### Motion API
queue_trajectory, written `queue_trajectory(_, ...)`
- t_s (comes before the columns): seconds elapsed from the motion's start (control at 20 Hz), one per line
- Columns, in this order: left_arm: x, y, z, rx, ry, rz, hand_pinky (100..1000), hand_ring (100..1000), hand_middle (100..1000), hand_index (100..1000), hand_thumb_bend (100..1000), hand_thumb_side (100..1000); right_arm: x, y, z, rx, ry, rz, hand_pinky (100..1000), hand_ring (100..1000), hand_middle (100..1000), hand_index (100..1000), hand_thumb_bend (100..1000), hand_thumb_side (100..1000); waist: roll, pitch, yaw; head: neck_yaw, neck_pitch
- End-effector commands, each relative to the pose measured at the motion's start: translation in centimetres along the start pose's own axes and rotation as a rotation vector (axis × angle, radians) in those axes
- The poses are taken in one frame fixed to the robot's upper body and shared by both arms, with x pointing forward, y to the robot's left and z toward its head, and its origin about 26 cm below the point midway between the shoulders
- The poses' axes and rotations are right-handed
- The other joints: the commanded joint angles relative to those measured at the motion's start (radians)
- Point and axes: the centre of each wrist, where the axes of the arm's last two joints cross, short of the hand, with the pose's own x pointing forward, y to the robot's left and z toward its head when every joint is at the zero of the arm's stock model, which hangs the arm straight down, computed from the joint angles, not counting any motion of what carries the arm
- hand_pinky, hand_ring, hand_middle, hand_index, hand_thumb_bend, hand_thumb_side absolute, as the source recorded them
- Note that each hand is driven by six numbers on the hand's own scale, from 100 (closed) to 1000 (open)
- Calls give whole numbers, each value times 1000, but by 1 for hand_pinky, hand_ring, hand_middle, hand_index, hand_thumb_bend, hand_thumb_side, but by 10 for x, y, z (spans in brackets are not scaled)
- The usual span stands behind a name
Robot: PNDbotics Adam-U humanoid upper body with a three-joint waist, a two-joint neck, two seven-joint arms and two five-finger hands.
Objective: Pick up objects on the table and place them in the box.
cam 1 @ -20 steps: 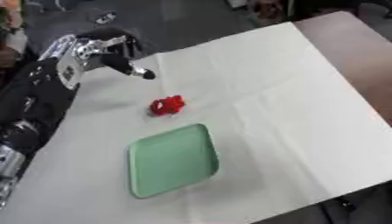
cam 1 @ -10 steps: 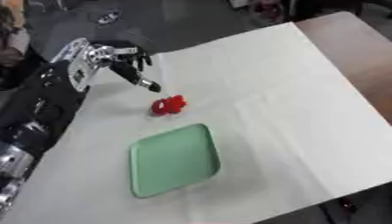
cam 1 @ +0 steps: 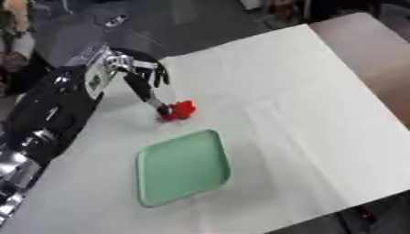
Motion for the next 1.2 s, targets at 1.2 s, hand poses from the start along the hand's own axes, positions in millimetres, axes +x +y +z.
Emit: queue_trajectory(1.2, -2, -34, -18, 4, 102, -191, 581, 562, 721, 857, 779, 524, 4, -4, -16, 18, -60, 23, 237, 352, 329, 370, 100, 678, -8, -10, -25, 52, -7)
